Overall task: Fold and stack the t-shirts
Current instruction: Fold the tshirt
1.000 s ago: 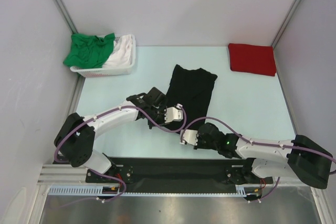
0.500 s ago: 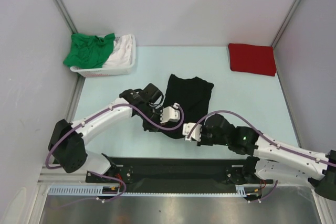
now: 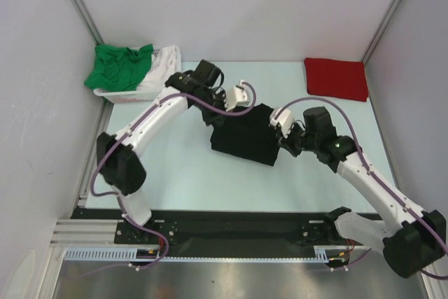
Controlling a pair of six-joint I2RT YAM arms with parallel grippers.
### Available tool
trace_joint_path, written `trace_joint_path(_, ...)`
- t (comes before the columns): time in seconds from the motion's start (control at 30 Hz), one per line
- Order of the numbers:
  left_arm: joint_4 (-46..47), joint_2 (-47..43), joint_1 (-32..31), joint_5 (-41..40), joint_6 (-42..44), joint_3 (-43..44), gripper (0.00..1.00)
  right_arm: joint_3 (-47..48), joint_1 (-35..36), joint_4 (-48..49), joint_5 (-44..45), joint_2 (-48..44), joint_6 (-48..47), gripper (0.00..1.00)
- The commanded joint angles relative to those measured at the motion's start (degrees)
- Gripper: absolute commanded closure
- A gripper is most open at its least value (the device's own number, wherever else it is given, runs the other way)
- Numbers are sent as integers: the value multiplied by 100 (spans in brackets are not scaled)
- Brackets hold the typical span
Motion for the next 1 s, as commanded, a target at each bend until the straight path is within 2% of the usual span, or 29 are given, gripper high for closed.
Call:
trace_joint_path(0.0, -284, 861, 288, -259, -96, 1219, 100, 449, -467, 319, -129, 501, 121, 100)
trace_joint_path(0.17, -654, 2354, 482, -426, -411, 3010, 100, 872, -1205, 679, -67, 1423, 569, 100)
trace_joint_path(0.27, -629, 2779, 535, -575, -604, 3593, 100, 1039, -1329, 917, 91, 1853, 648, 100)
trace_joint_path(0.47, 109, 3184, 596, -1190, -1026, 3622, 100, 1372, -1505, 1444, 241, 2602, 851, 100)
trace_joint_path(0.7, 1163, 3430, 579, -1912, -1379, 3533, 99, 1681, -1540, 1883, 891, 3314, 929, 100)
trace_joint_path(0.97, 1437, 3825, 509, -2185, -1344, 3534, 94, 2137, -1540, 2069, 1217, 4105, 1114, 100)
